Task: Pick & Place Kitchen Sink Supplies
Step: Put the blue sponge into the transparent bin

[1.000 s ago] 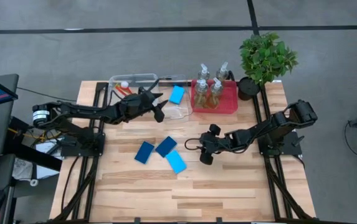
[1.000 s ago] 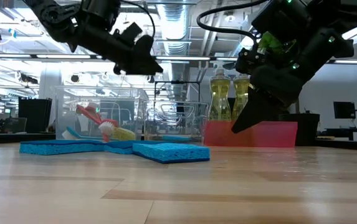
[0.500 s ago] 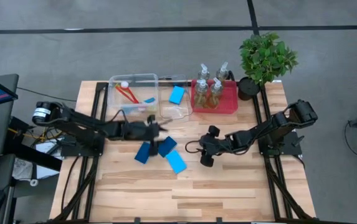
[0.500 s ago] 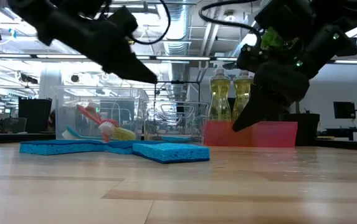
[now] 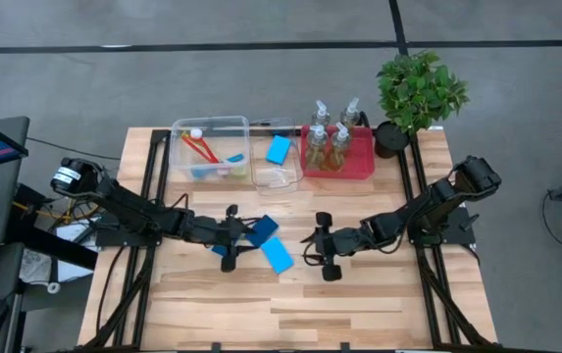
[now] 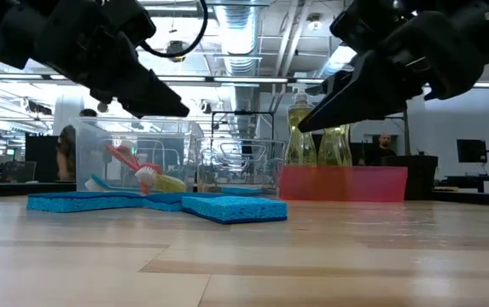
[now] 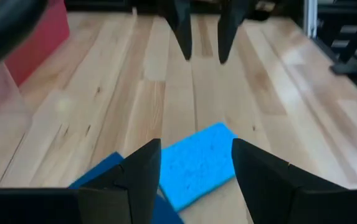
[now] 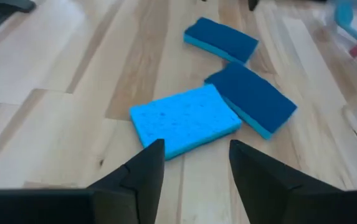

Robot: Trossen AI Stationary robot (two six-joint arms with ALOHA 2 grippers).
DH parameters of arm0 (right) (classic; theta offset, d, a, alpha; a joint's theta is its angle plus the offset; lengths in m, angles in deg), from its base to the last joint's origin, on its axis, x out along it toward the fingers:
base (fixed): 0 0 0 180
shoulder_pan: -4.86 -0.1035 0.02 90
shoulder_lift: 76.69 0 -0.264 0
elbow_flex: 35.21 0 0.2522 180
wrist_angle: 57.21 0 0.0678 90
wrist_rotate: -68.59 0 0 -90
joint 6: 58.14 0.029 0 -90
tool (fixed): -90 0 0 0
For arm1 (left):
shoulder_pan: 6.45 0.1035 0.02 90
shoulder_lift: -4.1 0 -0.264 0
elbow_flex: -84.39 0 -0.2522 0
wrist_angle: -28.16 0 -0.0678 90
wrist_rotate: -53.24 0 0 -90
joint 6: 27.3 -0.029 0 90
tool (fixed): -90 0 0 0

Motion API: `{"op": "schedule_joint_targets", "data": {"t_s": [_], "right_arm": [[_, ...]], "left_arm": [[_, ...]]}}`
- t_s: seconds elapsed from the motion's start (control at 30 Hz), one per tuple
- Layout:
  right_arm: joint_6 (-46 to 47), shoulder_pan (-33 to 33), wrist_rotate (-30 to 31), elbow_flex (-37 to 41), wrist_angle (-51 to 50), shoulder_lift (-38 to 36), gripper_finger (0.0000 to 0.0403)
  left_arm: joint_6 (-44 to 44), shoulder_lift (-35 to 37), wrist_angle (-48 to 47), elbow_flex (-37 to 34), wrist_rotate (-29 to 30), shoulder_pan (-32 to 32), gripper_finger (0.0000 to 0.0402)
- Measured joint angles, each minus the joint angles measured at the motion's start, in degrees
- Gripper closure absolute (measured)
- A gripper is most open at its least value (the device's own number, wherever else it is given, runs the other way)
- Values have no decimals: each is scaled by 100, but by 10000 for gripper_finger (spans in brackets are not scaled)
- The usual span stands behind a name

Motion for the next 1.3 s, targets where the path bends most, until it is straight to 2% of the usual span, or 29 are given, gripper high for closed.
{"op": "schedule_joint_targets", "data": {"t_s": [0.4, 0.57, 0.83, 1.0, 1.3], "right_arm": [[-1174, 59, -337, 9, 1939, 1295, 256], [-1251, 57, -351, 9, 2569, 1746, 260], [-1207, 161, -1219, -255, 2622, 2260, 268], [-1247, 279, -1303, -415, 2602, 2562, 270], [-1246, 326, -1388, -409, 2529, 2558, 270]], "left_arm": [[6, -4, 398, -51, 2, 2, 203], [10, -4, 444, -51, 0, 2, 204], [49, -4, 558, -51, -1, 2, 203], [50, -4, 648, -51, -2, 2, 203], [50, -4, 650, -51, -4, 2, 202]]}}
